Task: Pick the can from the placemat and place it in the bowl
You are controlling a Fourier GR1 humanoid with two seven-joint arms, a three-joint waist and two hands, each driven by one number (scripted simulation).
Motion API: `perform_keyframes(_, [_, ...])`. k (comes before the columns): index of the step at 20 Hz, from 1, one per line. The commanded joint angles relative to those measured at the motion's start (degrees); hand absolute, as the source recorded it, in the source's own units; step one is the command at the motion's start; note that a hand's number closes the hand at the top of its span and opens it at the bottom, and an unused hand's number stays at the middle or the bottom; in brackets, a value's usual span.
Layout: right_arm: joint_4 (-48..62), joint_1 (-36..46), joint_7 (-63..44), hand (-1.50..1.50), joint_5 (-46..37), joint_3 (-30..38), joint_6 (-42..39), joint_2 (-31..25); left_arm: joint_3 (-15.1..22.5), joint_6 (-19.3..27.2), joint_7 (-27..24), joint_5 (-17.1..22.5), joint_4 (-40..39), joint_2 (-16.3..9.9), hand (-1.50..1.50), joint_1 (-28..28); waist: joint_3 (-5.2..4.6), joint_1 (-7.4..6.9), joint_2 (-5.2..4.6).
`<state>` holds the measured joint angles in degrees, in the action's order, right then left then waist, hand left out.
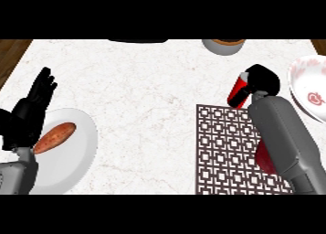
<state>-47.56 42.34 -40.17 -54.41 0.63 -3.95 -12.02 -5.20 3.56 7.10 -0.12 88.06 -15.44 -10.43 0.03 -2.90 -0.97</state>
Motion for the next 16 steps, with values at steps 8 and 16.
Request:
perform_keyframes(8, [-1.27,16.53,-15.97,1.50,-15.36,-3.19,13.03,-3.41,-1.77,-0.46,1.15,0.64,-0.73,-0.89,0.00,0.23,-0.11,1.82,1.01])
perform_keyframes(16, [-6.05,13.40,-15.30,1.50,-15.14,1.79,15.62,-8.71,-1.98,-0.22,0.10,-0.33,-1.21,-0.07,0.00,0.69,-0.03,2.86,0.97])
